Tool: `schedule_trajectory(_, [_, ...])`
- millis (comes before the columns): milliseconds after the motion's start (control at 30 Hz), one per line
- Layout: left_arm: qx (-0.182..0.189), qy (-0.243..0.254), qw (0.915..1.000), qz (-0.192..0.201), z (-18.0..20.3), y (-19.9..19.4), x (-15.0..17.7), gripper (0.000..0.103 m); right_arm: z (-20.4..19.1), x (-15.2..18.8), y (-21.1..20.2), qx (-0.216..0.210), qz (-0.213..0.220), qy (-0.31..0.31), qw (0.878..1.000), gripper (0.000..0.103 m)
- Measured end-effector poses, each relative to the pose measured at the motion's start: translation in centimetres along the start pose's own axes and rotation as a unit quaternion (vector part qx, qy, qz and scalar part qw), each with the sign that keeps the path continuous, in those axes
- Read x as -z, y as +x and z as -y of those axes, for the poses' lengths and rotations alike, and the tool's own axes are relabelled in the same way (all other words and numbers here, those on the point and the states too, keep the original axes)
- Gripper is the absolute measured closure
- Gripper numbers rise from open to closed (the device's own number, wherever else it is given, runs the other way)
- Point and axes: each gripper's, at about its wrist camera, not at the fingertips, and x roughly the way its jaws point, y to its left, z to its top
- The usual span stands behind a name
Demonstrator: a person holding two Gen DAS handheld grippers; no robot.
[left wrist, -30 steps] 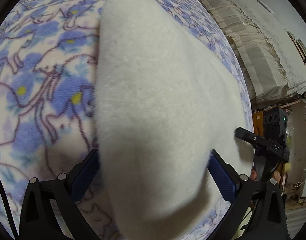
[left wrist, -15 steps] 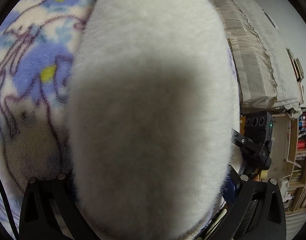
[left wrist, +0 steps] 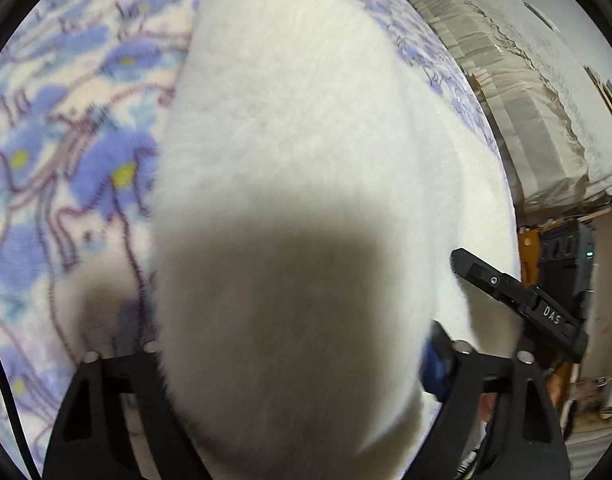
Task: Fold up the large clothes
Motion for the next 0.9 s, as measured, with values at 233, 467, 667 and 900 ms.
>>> schedule_trajectory(233, [-0.054, 0.054, 0.9953, 0.059, 1.0, -5.5, 2.1, 0.043, -6.7, 2.8, -2.3, 0.035, 0.013, -0.043, 0.998, 0.059])
schedule_trajectory(467, [-0.068, 0.050, 0.9945, 0.062, -4.8, -14.6, 5.5, 0.044, -14.2, 7.6, -2.3, -0.022, 0.006, -0.074, 0.997, 0.061])
schedule_trajectory(667, [-0.097, 0.029, 0.9902, 0.096, -12.5, -22.7, 5.4, 0.044, -22.4, 7.6, 0.7, -0.070, 0.003, -0.121, 0.990, 0.061])
schedule_trajectory(900, [-0.108, 0.038, 0.9798, 0.164, -19.7, -30.0, -3.9, 0.044, -31.2, 0.7, 5.0, -0.104, 0.042, -0.146, 0.983, 0.061])
